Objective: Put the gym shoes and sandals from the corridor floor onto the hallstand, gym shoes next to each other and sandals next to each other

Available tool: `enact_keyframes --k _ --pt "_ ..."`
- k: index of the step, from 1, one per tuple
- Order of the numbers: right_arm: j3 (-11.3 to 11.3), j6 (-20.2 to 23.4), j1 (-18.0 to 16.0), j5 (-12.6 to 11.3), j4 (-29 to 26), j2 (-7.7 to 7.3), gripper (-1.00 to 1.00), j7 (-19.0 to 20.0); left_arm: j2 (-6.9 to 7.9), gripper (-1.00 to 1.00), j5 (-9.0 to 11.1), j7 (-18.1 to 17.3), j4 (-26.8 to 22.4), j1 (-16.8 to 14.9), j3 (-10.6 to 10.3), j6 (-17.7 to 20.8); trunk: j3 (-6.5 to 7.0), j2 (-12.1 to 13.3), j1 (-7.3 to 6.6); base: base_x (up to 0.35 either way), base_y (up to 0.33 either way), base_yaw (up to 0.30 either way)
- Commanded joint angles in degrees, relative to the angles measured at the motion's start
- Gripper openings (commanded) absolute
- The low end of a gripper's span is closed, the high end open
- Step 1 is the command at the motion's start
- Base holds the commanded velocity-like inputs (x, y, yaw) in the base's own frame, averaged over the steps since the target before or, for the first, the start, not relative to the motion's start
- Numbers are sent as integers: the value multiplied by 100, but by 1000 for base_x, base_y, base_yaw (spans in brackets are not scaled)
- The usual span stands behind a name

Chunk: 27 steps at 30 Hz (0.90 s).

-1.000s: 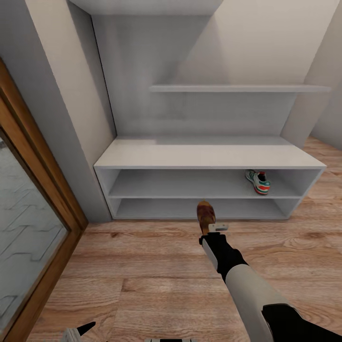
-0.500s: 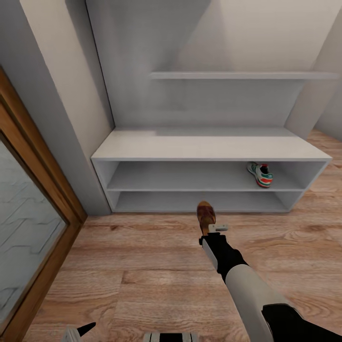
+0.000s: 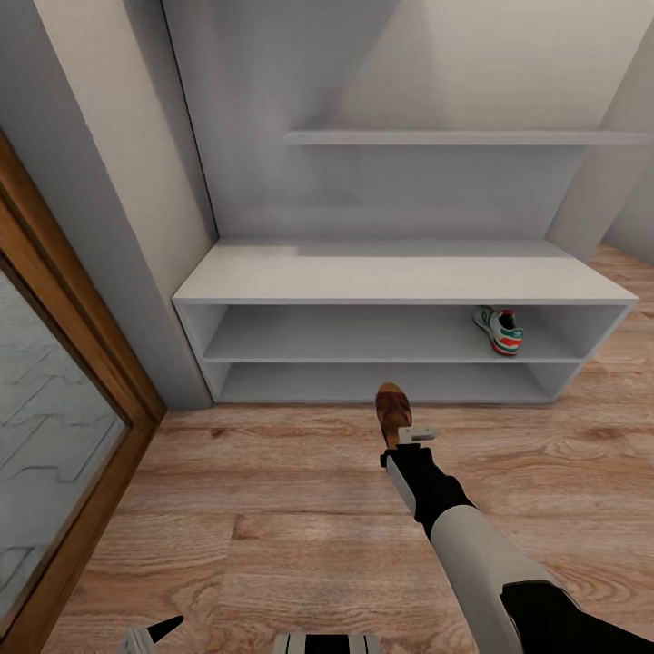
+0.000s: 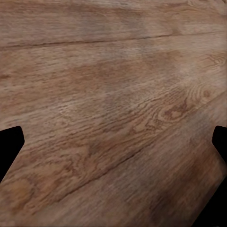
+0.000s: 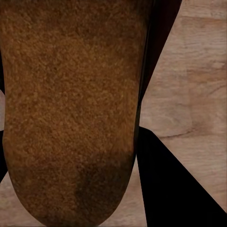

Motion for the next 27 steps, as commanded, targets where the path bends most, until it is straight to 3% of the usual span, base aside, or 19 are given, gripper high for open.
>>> enact_keyframes --k 1,5,10,17,27 --pt "30 41 -1 13 -23 2 -100 -25 0 100 9 -21 6 -3 2 -31 -5 -2 -1 0 0 0" --pt "135 44 -1 7 -188 2 -100 1 -1 100 9 -23 6 -3 -5 -32 -5 -2 -1 0 0 0" --pt "241 74 -3 6 -820 2 -100 8 -1 100 9 -24 6 -3 -155 -27 -5 -2 -1 110 3 0" --pt "261 76 -1 -3 -856 2 -100 9 -1 100 10 -21 6 -3 -188 -24 -5 -2 -1 256 79 0" --pt "259 76 -1 -3 -847 2 -100 9 -1 100 14 -15 6 -3 -191 -24 -5 -2 -1 83 17 0"
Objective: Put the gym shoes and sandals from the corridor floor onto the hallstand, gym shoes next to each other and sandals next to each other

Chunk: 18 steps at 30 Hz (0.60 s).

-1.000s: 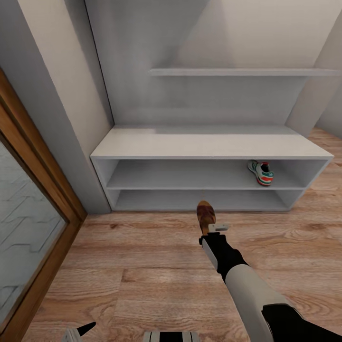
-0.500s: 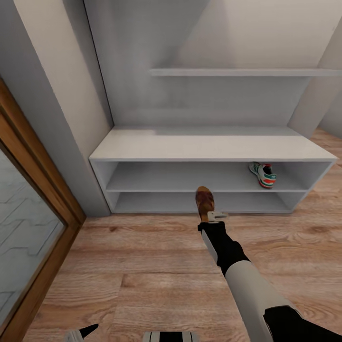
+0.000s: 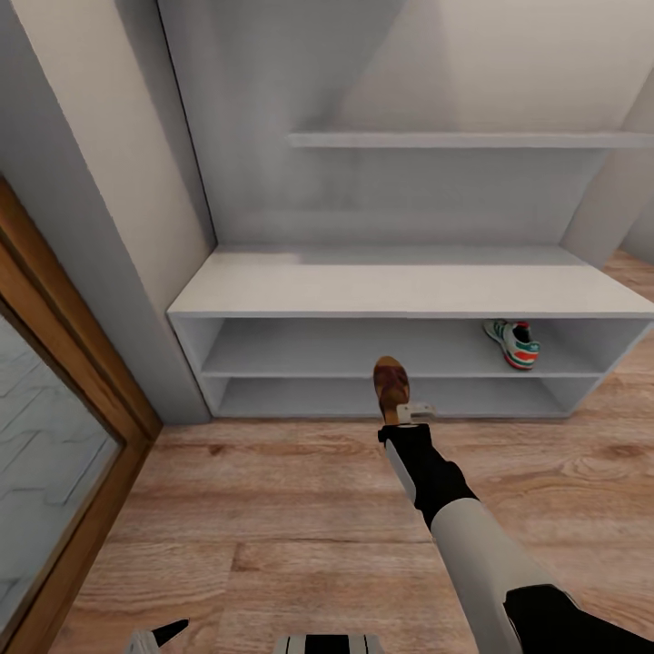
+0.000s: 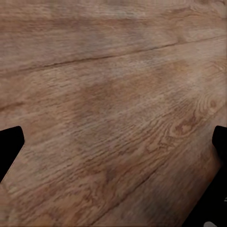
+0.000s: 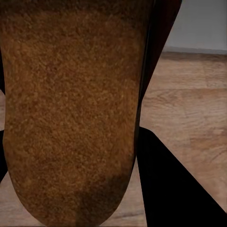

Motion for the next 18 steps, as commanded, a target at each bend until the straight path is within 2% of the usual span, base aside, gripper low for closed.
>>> enact_keyframes --k 1,18 --pt "13 43 -2 15 -1 0 -100 -36 0 100 11 -19 15 -3 1 -25 -5 -2 1 281 1 0" --pt "13 43 -2 15 1 0 -100 -44 0 100 13 -19 41 -3 -2 -14 -5 -2 1 330 11 0"
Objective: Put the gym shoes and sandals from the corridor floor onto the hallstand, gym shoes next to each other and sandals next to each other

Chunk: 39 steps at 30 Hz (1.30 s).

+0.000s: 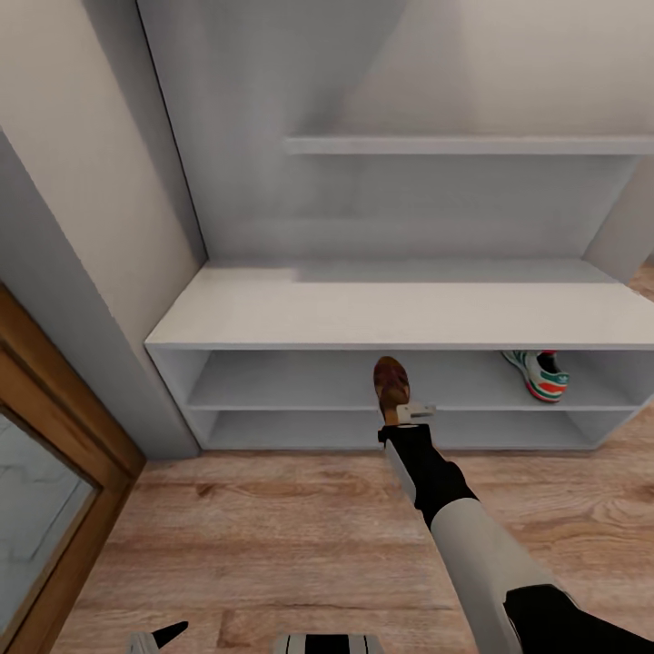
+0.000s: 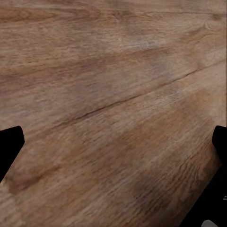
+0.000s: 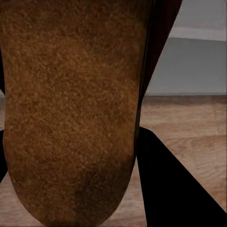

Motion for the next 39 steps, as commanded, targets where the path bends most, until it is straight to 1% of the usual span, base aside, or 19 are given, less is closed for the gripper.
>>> enact_keyframes --k 1,4,14,28,39 --pt "13 43 -3 18 -6 0 -100 -37 0 100 11 -19 9 -3 2 -31 -5 -2 2 323 105 0" --pt "13 43 -3 18 -6 0 -100 -37 0 100 11 -19 13 -3 2 -31 -5 -2 2 298 133 0" --pt "13 43 -3 18 -6 0 -100 -37 0 100 11 -17 23 -3 8 -30 -5 -2 2 98 19 0" --pt "13 43 -3 18 -7 0 -100 -37 0 100 11 -10 32 -3 10 -29 -5 -2 2 305 0 0" --pt "13 43 -3 18 -6 0 -100 -37 0 100 11 -18 33 -3 10 -30 -5 -2 2 56 0 0"
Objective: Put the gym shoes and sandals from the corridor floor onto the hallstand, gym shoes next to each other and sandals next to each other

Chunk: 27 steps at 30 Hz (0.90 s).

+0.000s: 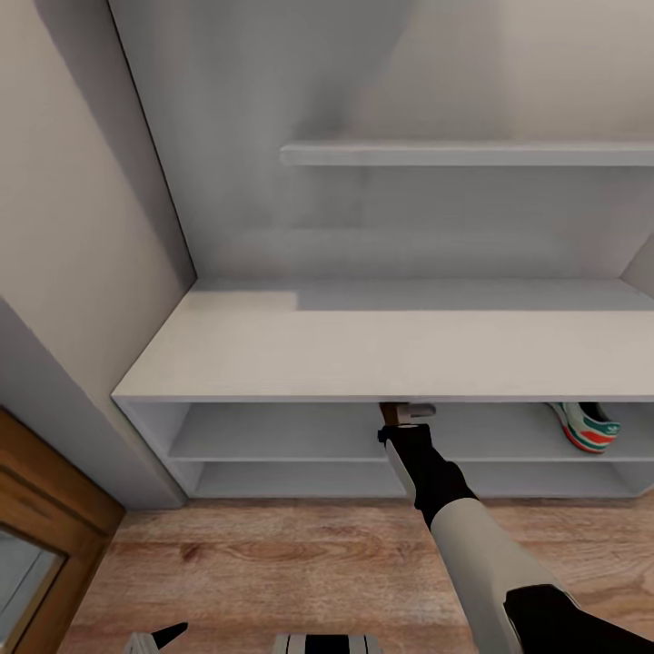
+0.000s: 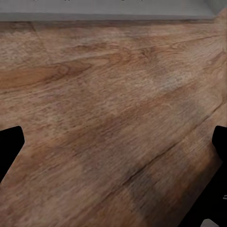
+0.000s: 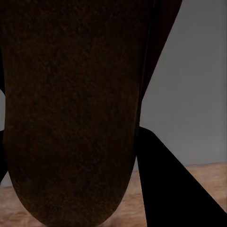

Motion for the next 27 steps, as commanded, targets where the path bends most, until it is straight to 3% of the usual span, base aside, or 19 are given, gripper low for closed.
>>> enact_keyframes --k 1,17,18,27 --pt "13 42 -2 14 -6 0 -100 -36 0 100 9 -19 6 -3 4 -31 -4 -2 0 86 0 0" --pt "13 42 -2 14 -6 0 -100 -36 0 100 9 -20 6 -3 12 -40 -4 -2 0 47 0 0" --pt "13 42 -2 14 -6 0 100 -36 0 100 9 -20 6 -3 12 -40 -4 -2 0 0 0 0" --pt "13 42 -2 14 -6 0 100 -36 0 100 9 -20 6 -3 12 -45 -4 -2 0 0 0 0"
